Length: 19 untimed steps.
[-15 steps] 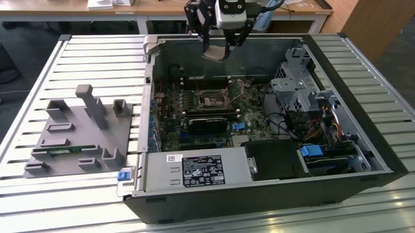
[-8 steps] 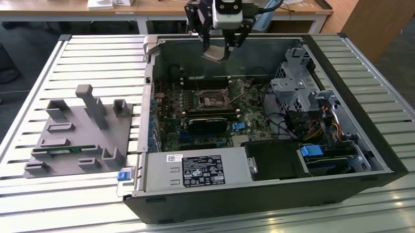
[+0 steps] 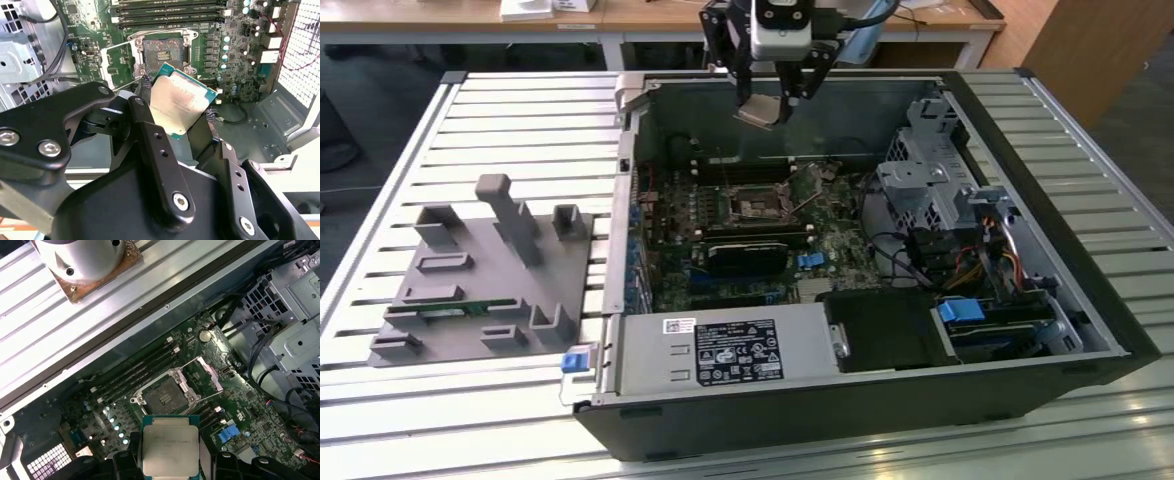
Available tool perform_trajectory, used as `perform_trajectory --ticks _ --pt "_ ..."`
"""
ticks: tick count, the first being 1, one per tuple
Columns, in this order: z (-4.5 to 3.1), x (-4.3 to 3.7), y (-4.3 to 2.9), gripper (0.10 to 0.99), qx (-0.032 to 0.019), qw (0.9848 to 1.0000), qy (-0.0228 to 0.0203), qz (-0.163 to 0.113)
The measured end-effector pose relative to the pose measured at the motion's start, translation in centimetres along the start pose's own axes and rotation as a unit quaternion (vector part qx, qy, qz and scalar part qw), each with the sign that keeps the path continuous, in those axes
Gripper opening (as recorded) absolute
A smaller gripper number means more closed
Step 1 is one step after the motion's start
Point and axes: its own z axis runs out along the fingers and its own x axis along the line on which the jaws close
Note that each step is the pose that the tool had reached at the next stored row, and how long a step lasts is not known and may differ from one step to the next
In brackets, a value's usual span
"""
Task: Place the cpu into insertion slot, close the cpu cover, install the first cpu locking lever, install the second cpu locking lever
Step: 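Place the cpu into insertion slot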
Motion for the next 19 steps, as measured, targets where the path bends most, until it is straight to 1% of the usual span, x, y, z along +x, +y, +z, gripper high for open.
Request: perform_trajectory --ticks 9,19 --pt "0.03 0.09 -0.06 0.541 -0.0006 0.9996 -0.0026 0.030" --pt "0.07 0.14 -0.11 0.541 -0.0012 0.9981 -0.0053 0.061"
